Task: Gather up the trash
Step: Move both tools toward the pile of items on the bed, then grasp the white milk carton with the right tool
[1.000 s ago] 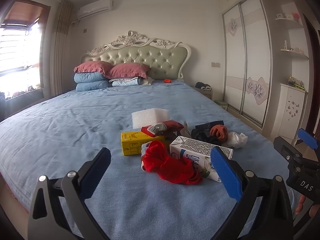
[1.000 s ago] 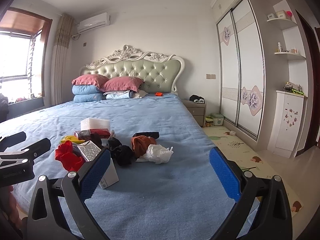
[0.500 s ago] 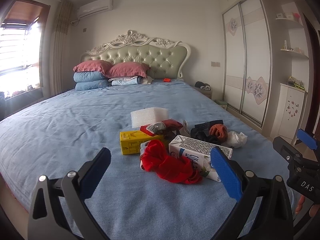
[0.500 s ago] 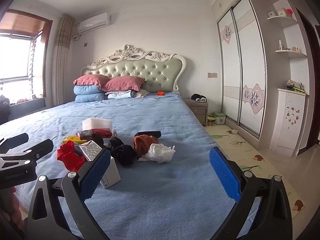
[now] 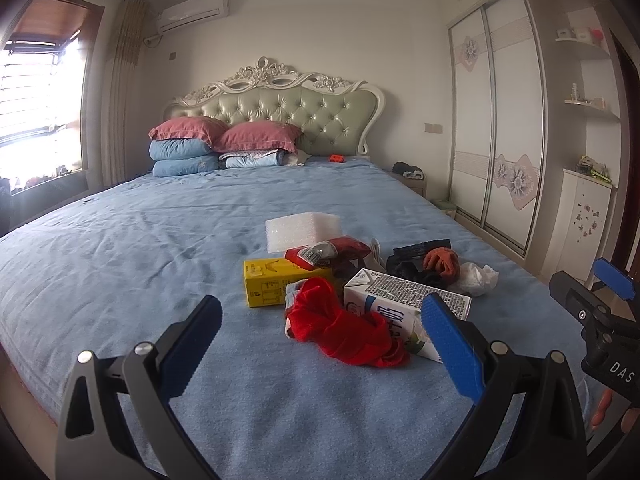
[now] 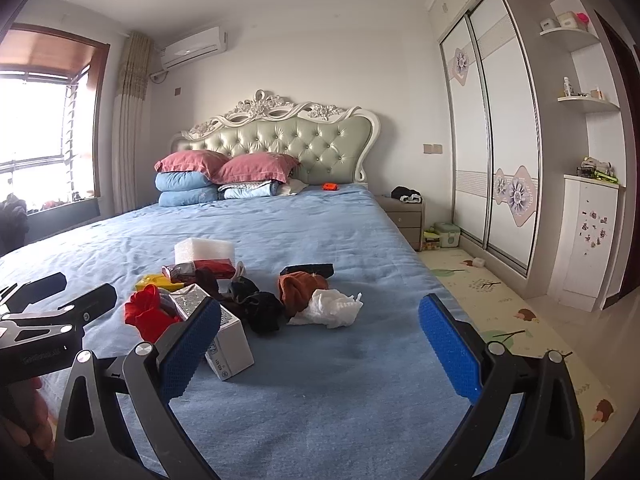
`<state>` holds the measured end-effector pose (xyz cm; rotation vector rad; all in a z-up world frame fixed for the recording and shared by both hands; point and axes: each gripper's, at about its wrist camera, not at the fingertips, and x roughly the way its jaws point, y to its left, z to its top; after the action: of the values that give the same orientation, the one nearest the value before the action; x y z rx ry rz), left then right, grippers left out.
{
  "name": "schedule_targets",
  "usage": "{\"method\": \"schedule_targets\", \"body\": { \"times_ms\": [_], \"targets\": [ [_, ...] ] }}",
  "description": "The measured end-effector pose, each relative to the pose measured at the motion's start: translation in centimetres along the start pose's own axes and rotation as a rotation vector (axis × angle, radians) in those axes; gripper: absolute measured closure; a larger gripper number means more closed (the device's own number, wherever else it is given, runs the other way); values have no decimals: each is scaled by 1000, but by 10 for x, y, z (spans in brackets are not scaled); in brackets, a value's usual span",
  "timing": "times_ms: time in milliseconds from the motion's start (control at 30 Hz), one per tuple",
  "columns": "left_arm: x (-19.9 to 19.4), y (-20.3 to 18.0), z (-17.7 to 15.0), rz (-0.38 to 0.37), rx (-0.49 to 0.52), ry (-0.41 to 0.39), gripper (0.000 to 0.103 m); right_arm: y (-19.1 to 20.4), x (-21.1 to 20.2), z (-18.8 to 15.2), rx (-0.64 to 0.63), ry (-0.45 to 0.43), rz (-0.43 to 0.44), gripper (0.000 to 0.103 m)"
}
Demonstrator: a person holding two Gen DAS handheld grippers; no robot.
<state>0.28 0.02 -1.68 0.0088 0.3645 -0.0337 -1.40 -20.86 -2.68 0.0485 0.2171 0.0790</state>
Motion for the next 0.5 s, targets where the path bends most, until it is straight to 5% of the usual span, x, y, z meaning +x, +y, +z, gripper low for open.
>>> {"method": "schedule_targets", "body": {
  "times_ms": [500],
  "targets": [
    [8, 12, -2, -41, -2, 82, 3, 15, 12, -1, -56, 63, 62, 8]
  ]
}}
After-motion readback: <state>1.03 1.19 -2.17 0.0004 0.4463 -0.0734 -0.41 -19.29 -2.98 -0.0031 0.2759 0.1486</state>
